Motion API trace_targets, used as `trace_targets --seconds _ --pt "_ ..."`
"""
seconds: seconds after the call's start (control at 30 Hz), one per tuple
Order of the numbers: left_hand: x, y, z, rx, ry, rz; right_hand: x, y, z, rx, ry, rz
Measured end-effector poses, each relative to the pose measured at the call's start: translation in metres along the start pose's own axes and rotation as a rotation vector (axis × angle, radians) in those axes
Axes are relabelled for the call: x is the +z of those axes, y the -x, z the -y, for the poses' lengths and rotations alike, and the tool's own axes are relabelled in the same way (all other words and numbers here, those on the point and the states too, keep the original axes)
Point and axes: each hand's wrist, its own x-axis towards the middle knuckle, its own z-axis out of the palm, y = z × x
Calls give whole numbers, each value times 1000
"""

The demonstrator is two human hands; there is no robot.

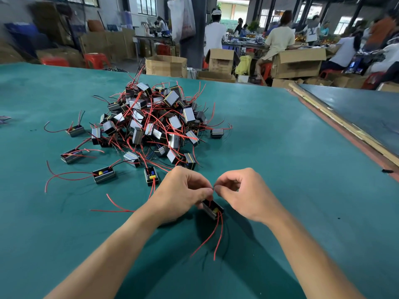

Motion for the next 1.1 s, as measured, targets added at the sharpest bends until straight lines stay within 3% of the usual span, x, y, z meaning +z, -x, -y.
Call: trace_targets --seconds 0.27,0.43,0.53,0.63,0.83,0.93,1.03,1.1 --pt "6 1 0 2 -31 -49 -3 0 1 51 -24 54" --pt "7 3 -1 151 -245 -101 -8 1 5 122 -69 126" --pt "8 4 -1 261 -384 -127 -9 0 7 261 -214 186" --pt "8 3 1 268 -397 -103 -9 1 7 334 -293 222" --pt "4 -3 1 66 -164 -19 -6 1 3 57 -17 25" --pt "3 -4 -1 4 -14 10 -5 3 5 -51 -3 -44" --pt "3 -4 -3 -19 52 16 -6 3 7 -80 14 -45" --pt "5 -4 -2 14 -23 2 -7 4 7 -43 13 -7"
